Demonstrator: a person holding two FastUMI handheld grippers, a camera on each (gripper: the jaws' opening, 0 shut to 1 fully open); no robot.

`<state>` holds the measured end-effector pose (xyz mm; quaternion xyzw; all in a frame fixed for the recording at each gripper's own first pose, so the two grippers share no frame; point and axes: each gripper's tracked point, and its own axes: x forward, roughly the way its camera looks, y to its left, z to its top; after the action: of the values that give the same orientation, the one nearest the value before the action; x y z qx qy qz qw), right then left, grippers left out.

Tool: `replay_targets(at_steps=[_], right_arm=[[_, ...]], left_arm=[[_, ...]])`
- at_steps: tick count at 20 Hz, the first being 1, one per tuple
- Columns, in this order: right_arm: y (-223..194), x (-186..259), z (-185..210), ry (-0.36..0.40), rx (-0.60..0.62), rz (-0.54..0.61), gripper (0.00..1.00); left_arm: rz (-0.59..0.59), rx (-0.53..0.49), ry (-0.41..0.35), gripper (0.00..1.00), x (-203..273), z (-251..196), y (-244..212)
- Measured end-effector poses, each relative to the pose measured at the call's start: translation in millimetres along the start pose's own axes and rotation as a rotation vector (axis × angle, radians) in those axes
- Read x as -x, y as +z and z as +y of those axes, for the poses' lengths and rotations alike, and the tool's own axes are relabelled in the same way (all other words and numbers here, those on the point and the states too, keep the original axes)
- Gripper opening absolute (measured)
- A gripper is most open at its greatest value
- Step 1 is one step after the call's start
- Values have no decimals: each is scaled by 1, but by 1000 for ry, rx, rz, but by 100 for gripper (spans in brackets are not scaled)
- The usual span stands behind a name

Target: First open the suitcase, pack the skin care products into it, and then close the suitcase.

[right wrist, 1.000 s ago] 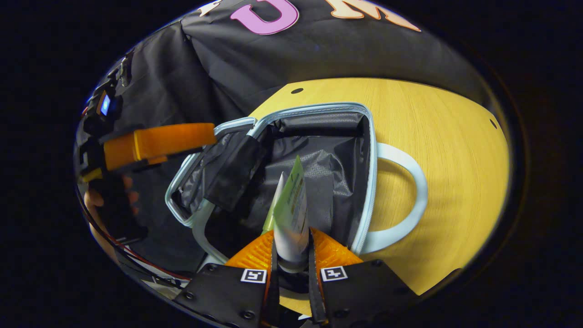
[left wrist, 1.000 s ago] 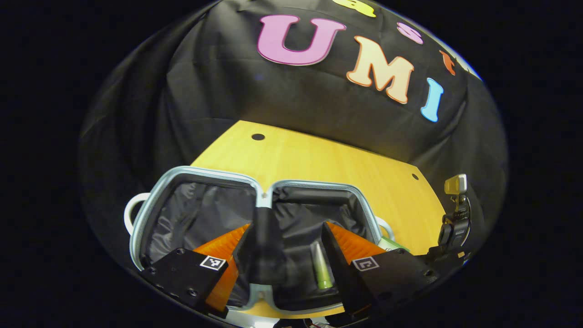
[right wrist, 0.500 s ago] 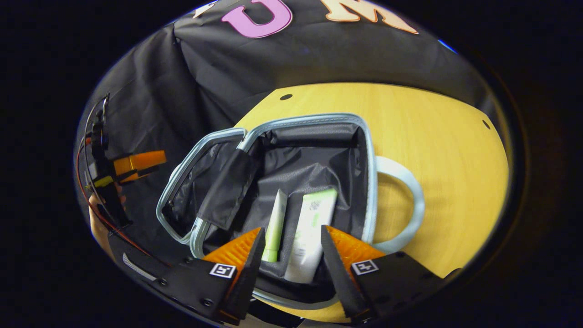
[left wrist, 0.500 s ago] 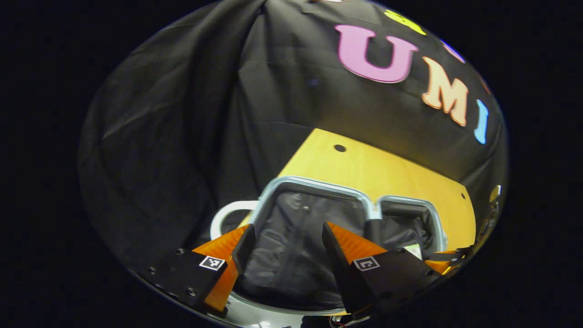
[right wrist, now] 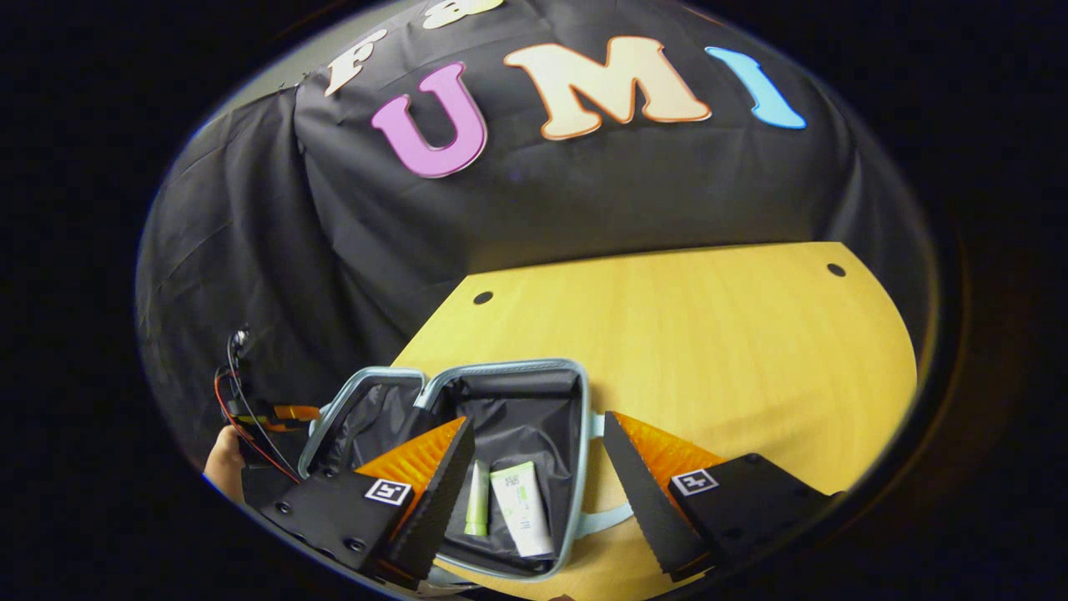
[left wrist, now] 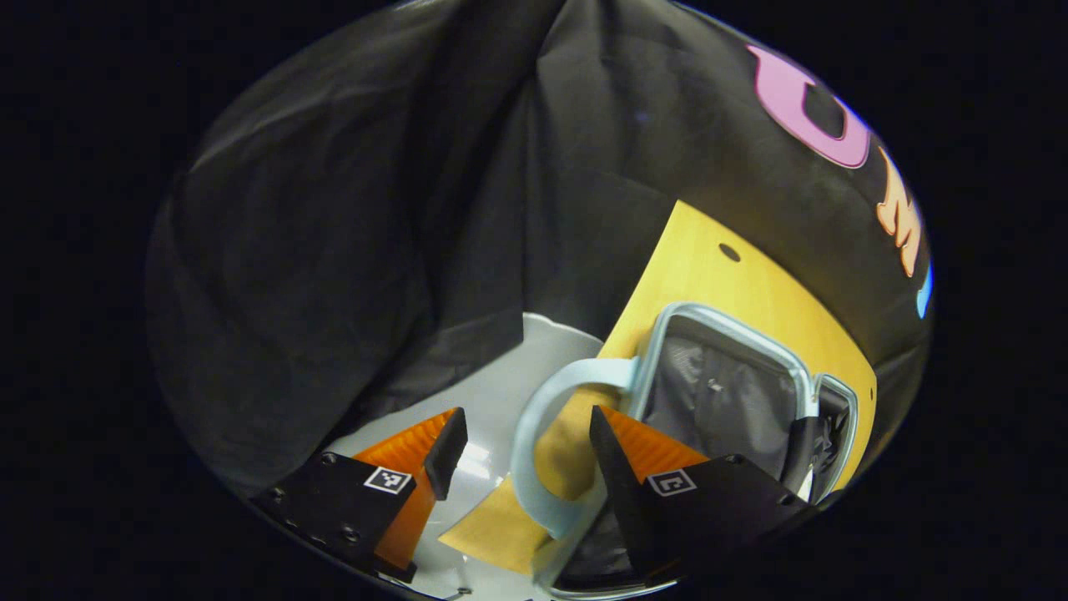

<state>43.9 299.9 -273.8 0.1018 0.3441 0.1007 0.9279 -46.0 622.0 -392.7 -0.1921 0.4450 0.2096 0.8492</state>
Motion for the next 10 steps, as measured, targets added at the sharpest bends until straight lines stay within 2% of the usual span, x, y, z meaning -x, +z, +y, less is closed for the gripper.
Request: replay_targets(at_steps=[2,5,6,7,10], right_arm=[[3,8,-16,-40,-2,0,97],[8,19,-28,-77,0,-18,97],[10,21,-30,-77,9,-25,97],[14,24,-31,-76,14,-35,97],[19,30,-30,-60,15,-49,97]], left_arm=[[64,3,4,82,-13,11,-6],[88,-7,1,33,-27,7,-11],[93,-16,7,23,-29,4,-13],[93,-32,21,15,-31,4,-13],[41,-96,24,2,-10,-7,2]])
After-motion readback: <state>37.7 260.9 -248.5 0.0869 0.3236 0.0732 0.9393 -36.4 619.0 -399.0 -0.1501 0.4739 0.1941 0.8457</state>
